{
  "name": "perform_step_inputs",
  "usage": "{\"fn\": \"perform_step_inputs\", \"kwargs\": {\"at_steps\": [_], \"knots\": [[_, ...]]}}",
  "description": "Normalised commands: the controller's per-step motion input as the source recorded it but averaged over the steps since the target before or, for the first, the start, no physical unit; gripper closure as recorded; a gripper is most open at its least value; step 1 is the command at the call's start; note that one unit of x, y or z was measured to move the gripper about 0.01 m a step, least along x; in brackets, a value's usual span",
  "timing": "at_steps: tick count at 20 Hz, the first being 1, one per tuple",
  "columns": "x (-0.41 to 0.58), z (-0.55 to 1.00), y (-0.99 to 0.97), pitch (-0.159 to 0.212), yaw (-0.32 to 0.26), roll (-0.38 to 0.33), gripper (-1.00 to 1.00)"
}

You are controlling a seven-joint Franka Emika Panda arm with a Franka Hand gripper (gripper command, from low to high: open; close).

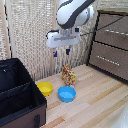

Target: Move your gripper towards the bottom drawer handle. Grasp the handle gently with your gripper. Apply gentle outward force to slide the bottom drawer open.

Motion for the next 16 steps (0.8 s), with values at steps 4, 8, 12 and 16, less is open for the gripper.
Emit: {"fn": "perform_step_inputs", "kwargs": {"at_steps": [4, 8, 12, 16], "knots": [[0.014, 0.00, -0.10, -0.012, 0.188, -0.175, -1.00], [0.000, -0.02, -0.23, -0.006, 0.245, -0.212, -1.00], [-0.008, -0.01, -0.24, -0.029, 0.233, -0.217, -1.00], [-0.094, 0.00, -0.20, -0.074, 0.209, -0.256, -1.00]]}}
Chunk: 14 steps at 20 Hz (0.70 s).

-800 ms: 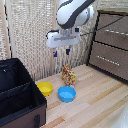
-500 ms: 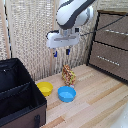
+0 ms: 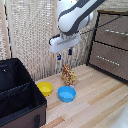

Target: Move your gripper towards the bottom drawer handle. Grasp the handle gently with your gripper. Apply gentle outward force to slide the bottom drawer open.

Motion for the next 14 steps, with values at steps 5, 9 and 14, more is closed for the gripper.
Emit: {"fn": "perform_step_inputs", "kwargs": {"at_steps": [5, 9, 14], "knots": [[-0.096, 0.00, -0.21, -0.072, 0.193, -0.270, -1.00], [-0.084, 0.00, -0.31, -0.059, 0.147, -0.297, -1.00], [-0.092, 0.00, -0.42, -0.020, 0.057, -0.351, -1.00]]}}
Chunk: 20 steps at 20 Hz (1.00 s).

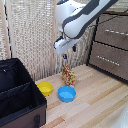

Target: Move your gripper towards the bottom drawer handle. Grasp the handle gently with your gripper. Apply gentle outward force to slide the bottom drawer open.

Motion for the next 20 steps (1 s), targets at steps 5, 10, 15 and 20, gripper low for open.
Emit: {"fn": "perform_step_inputs", "kwargs": {"at_steps": [5, 10, 15, 20], "knots": [[-0.071, 0.00, -0.43, -0.009, 0.034, -0.363, -1.00], [-0.074, 0.00, -0.48, -0.023, 0.054, -0.344, -1.00], [-0.066, 0.00, -0.48, -0.024, 0.065, -0.337, -1.00], [-0.049, -0.05, -0.52, -0.009, 0.067, -0.321, -1.00]]}}
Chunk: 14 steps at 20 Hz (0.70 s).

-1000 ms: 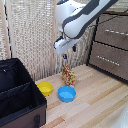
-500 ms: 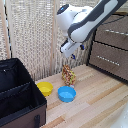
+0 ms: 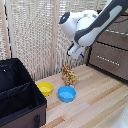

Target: Move your gripper towards the bottom drawer handle. Grasp the handle gently with your gripper. Apply gentle outward force to slide the bottom drawer open.

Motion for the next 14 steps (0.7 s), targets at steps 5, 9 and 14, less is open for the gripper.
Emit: {"fn": "perform_step_inputs", "kwargs": {"at_steps": [5, 9, 14], "knots": [[-0.070, -0.10, -0.45, 0.000, 0.044, -0.345, -1.00], [-0.083, -0.21, -0.43, 0.000, 0.022, -0.342, -1.00], [-0.027, -0.41, -0.28, 0.000, 0.018, -0.297, -1.00]]}}
